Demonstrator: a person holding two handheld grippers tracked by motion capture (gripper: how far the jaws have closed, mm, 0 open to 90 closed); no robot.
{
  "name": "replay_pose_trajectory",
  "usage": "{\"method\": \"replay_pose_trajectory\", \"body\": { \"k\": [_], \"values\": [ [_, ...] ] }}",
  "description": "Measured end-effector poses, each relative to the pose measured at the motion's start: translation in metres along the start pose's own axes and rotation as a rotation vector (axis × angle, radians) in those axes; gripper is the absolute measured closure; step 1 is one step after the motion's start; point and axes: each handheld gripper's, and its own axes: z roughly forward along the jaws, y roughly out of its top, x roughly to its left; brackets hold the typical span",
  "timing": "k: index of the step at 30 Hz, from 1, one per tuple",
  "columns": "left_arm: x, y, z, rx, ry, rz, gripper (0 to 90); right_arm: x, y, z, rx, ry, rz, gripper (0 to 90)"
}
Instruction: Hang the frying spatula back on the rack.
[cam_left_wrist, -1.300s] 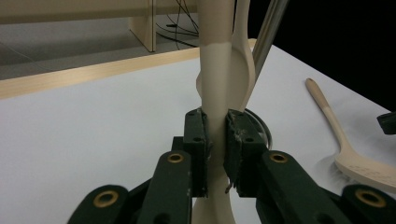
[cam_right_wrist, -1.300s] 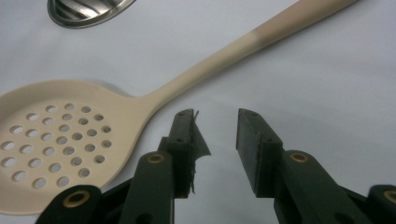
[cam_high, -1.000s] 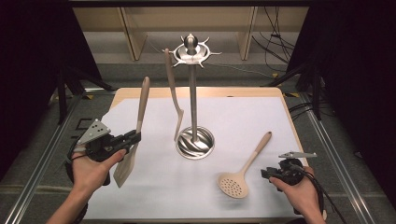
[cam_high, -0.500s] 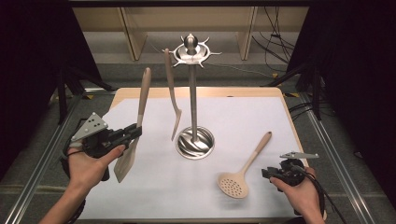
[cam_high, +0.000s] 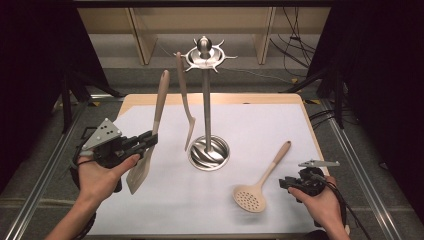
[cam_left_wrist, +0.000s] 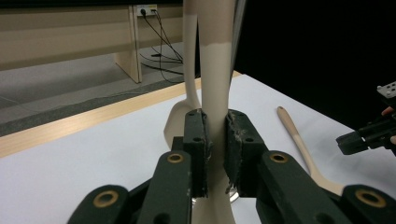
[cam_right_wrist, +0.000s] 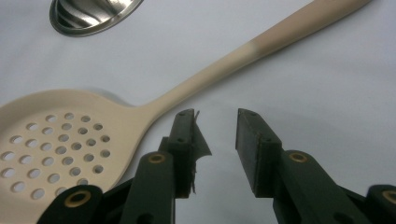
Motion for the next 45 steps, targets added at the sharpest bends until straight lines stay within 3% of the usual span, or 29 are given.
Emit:
{"method": "replay_pose_trajectory", "body": {
  "k": [1, 7, 10, 13, 17, 33, 35, 36, 45],
  "values": [
    [-0.001, 0.0, 0.001, -0.008, -0.001, -0.003, 78.4, -0.001, 0.0, 0.0, 0.0, 0.021, 0.001, 68.3],
    [-0.004, 0.005, 0.004, -0.008, -0.018, 0.01, 78.4, 0.0, 0.0, 0.001, 0.015, 0.014, 0.018, 68.3],
    [-0.005, 0.007, 0.006, -0.018, -0.025, 0.009, 78.4, -0.001, 0.0, 0.001, 0.011, 0.015, -0.006, 68.3],
    [-0.008, 0.009, 0.006, -0.03, -0.035, 0.014, 78.3, 0.001, 0.0, 0.001, 0.016, 0.008, 0.016, 68.3],
    [-0.012, 0.011, 0.007, -0.038, -0.049, 0.023, 78.3, 0.001, 0.0, 0.001, 0.01, 0.014, 0.005, 68.3],
    [-0.02, 0.014, 0.006, -0.05, -0.043, 0.055, 78.3, 0.002, 0.0, 0.0, 0.016, 0.014, 0.016, 68.4],
    [-0.021, 0.014, 0.007, -0.049, -0.043, 0.058, 78.3, 0.001, 0.0, 0.0, 0.005, 0.012, -0.001, 68.5],
    [-0.02, 0.015, 0.008, -0.065, -0.046, 0.092, 78.2, 0.001, 0.0, 0.0, 0.005, 0.013, -0.001, 68.5],
    [-0.024, 0.015, 0.01, -0.056, -0.019, 0.119, 78.2, 0.002, 0.0, 0.0, 0.007, 0.005, 0.016, 68.8]
  ]
}}
